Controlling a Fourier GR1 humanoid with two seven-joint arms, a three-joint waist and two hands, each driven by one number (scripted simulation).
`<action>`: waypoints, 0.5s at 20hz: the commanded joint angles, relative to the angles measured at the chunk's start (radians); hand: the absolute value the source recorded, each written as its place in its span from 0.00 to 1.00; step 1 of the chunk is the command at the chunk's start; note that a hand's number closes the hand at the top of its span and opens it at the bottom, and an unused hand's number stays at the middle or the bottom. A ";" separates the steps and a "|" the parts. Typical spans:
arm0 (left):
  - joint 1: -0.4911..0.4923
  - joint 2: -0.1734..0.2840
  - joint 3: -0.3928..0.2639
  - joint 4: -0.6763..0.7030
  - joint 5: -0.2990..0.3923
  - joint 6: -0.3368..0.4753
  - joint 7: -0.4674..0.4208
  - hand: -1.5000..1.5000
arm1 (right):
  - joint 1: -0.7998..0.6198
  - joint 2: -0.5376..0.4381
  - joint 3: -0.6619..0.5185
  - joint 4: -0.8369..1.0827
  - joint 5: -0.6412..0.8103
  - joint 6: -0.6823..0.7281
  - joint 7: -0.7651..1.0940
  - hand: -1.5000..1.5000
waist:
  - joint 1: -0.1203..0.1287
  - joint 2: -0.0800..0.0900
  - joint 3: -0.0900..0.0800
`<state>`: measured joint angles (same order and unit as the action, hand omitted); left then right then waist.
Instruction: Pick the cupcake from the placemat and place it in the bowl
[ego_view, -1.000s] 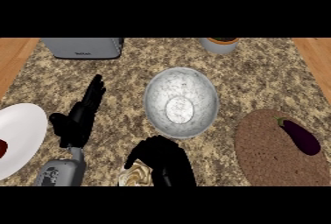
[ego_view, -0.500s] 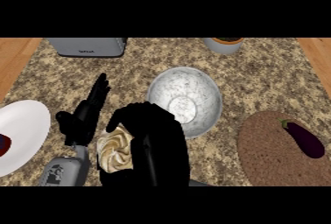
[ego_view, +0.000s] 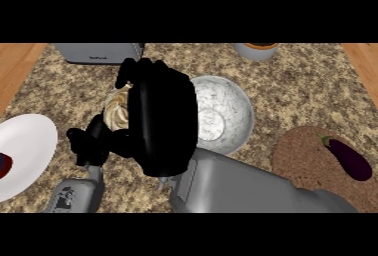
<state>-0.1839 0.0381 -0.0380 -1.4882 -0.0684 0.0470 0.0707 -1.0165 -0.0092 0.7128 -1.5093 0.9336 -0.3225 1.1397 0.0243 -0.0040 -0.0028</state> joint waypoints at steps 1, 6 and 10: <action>0.000 0.028 0.014 -0.037 0.001 -0.007 0.014 0.50 | -0.064 0.009 -0.045 0.133 -0.002 0.132 0.080 1.00 | -0.007 0.002 0.001; 0.023 -0.026 -0.021 -0.046 -0.009 0.019 0.006 0.50 | -0.012 -0.007 -0.105 0.227 0.042 0.062 -0.001 1.00 | -0.018 0.004 0.003; 0.051 0.009 0.006 -0.039 0.012 -0.016 -0.017 0.50 | 0.092 -0.022 -0.131 0.306 0.061 -0.023 -0.106 1.00 | -0.017 0.006 0.003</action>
<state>-0.1566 0.0449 -0.0293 -1.5181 -0.0643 0.0459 0.0696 -0.9904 -0.0234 0.6166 -1.2814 0.9715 -0.2916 1.0541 0.0095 0.0000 -0.0007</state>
